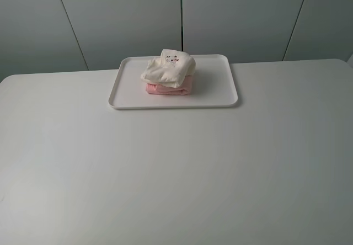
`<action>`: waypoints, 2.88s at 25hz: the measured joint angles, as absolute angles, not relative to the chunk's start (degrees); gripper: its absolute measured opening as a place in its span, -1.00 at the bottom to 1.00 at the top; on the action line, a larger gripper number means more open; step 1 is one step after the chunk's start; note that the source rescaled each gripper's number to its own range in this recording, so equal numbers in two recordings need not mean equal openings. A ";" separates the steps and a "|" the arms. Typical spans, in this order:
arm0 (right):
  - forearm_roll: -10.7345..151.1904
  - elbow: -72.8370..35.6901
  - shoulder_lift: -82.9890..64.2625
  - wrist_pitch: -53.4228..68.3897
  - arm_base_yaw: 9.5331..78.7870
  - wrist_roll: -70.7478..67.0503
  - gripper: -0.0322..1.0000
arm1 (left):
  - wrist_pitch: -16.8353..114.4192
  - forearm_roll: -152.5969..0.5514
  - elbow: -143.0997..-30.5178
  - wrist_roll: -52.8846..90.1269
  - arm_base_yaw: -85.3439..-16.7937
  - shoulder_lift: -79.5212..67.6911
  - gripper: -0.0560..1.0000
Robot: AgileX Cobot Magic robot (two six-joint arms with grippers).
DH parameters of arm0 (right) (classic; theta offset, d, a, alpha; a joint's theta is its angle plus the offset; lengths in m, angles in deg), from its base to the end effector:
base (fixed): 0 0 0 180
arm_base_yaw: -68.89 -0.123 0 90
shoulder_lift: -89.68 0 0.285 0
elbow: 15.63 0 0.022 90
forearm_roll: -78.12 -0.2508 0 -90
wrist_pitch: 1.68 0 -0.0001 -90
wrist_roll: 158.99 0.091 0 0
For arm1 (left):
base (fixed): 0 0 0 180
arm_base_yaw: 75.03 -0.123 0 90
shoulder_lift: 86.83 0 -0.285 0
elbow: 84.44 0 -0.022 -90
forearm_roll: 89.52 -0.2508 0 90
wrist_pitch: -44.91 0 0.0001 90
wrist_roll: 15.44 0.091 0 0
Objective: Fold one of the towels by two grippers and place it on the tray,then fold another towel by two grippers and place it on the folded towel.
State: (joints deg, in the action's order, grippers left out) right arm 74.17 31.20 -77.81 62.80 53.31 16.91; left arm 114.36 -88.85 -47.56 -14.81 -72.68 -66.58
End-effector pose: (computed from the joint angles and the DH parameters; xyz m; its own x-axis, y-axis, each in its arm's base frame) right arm 0.0002 0.0059 0.2810 -0.5216 -0.1888 -0.8320 -0.3399 0.9404 -0.0002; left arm 0.0043 -0.0012 0.3219 -0.5951 0.0313 -0.8031 0.0539 0.9985 -0.0010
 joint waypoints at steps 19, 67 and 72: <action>74.25 32.28 -80.43 61.54 53.31 18.22 1.00 | 107.33 -89.52 -36.53 -16.36 -72.68 -77.43 1.00; 74.15 32.28 -82.56 61.17 69.58 17.35 1.00 | 107.28 -91.73 -36.53 -16.36 -80.71 -79.04 1.00; 74.15 32.28 -82.56 61.17 69.58 17.35 1.00 | 107.28 -91.73 -36.53 -16.36 -80.71 -79.04 1.00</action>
State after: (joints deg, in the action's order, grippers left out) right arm 74.15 32.28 -82.56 61.17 69.58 17.35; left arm 107.28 -91.73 -36.53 -16.36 -80.71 -79.04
